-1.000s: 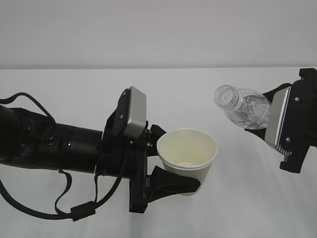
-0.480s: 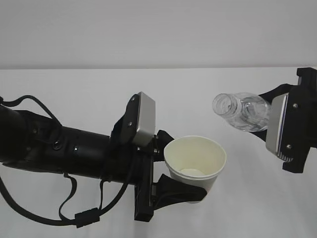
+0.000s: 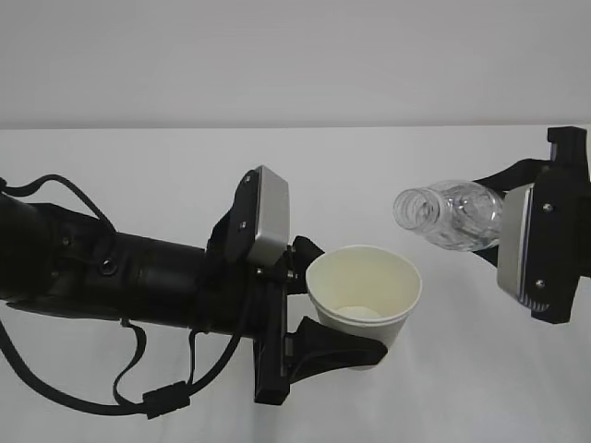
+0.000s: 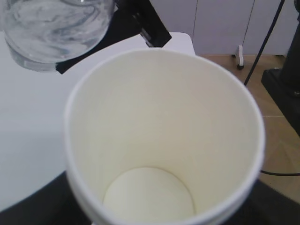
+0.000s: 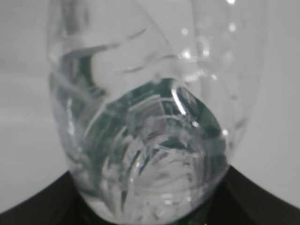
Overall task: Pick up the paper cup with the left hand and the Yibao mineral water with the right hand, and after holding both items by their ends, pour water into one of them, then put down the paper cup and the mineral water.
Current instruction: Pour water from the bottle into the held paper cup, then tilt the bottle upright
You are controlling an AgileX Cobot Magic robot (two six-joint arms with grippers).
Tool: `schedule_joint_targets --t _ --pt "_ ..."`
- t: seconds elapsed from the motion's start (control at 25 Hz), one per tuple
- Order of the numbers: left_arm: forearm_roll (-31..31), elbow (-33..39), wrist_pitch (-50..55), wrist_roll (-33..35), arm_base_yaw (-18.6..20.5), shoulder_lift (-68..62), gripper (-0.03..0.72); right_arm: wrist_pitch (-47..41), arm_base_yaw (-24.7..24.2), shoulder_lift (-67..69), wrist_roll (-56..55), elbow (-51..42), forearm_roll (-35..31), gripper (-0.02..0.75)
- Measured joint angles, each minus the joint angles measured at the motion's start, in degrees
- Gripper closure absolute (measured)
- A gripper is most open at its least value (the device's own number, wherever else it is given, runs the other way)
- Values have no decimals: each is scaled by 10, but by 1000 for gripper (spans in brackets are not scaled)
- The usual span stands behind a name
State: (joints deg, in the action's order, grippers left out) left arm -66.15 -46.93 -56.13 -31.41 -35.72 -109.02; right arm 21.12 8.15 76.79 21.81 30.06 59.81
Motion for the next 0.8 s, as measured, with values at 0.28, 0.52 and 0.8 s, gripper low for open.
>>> schedule_joint_targets --t 0.28,0.52,0.8 --pt "4 0 0 1 0 0 201 -7 0 0 3 11 14 293" --pt "4 0 0 2 0 0 201 -9 0 0 3 11 27 293" --pt "5 0 0 3 0 -2 202 -11 0 0 3 11 43 293"
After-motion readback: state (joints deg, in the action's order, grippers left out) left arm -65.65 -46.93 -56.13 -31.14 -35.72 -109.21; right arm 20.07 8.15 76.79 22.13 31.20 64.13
